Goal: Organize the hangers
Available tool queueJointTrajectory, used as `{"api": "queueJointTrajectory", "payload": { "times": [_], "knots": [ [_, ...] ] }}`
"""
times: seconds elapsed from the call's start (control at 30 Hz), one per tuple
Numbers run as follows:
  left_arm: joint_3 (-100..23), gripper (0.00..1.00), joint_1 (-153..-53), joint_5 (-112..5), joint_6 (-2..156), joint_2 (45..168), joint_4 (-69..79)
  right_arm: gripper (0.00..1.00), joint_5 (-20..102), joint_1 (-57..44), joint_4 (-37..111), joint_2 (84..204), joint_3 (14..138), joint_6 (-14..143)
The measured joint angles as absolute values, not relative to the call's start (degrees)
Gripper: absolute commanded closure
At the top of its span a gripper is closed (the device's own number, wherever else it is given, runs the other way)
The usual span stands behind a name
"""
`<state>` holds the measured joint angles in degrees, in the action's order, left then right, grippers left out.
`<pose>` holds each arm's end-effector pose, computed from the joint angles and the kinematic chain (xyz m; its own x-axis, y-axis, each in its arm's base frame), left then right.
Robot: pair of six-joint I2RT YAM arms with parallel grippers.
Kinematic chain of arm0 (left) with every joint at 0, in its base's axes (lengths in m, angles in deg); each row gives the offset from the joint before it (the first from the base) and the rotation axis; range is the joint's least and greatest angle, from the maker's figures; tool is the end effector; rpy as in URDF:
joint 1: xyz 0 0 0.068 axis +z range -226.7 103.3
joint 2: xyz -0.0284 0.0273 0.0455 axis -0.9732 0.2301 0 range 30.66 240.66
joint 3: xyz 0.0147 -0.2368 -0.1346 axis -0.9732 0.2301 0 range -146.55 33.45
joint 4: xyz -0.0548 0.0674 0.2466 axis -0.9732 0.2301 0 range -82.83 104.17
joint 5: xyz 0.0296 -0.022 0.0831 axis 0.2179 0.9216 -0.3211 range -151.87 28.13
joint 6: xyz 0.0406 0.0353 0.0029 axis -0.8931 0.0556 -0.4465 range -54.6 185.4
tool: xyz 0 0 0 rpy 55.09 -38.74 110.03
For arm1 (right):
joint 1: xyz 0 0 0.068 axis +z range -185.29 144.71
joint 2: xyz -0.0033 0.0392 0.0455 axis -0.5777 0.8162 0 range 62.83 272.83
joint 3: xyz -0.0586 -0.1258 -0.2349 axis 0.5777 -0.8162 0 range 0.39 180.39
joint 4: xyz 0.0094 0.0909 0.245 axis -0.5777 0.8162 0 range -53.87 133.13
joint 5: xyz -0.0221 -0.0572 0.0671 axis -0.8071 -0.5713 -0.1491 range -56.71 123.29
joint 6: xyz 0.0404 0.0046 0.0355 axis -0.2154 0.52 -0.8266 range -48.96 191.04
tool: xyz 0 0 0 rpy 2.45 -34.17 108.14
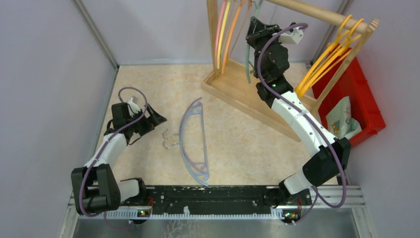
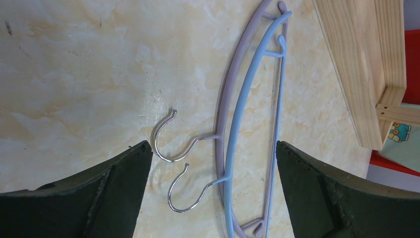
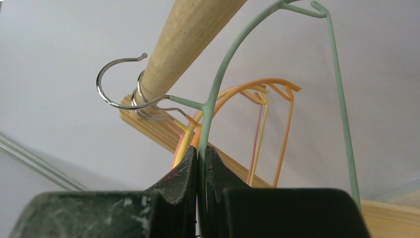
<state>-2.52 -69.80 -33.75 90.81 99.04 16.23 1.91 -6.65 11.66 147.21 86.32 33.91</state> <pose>0.2410 0.0124 0.2085 -0.6989 -0.4657 -0.5428 -0.0611 0.7950 -0.6035 0.2996 0.1424 0.4886 0.3078 0.7553 -0.5786 -0.2313 0.6493 0.7245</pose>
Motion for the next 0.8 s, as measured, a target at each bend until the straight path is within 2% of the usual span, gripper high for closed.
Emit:
{"api": "queueJointTrajectory", "payload": {
  "times": [0.37, 0.8],
  "knots": [
    [-2.54, 0.01, -69.78, -33.82, 90.76, 100.59, 16.18, 1.00, 2.31, -9.95, 11.20, 154.36, 91.70, 31.07],
    [-4.14, 0.00, -69.19, -34.24, 90.22, 102.67, 16.16, 1.00, 8.69, -9.45, 13.52, 163.63, 101.23, 25.30]
  ]
}}
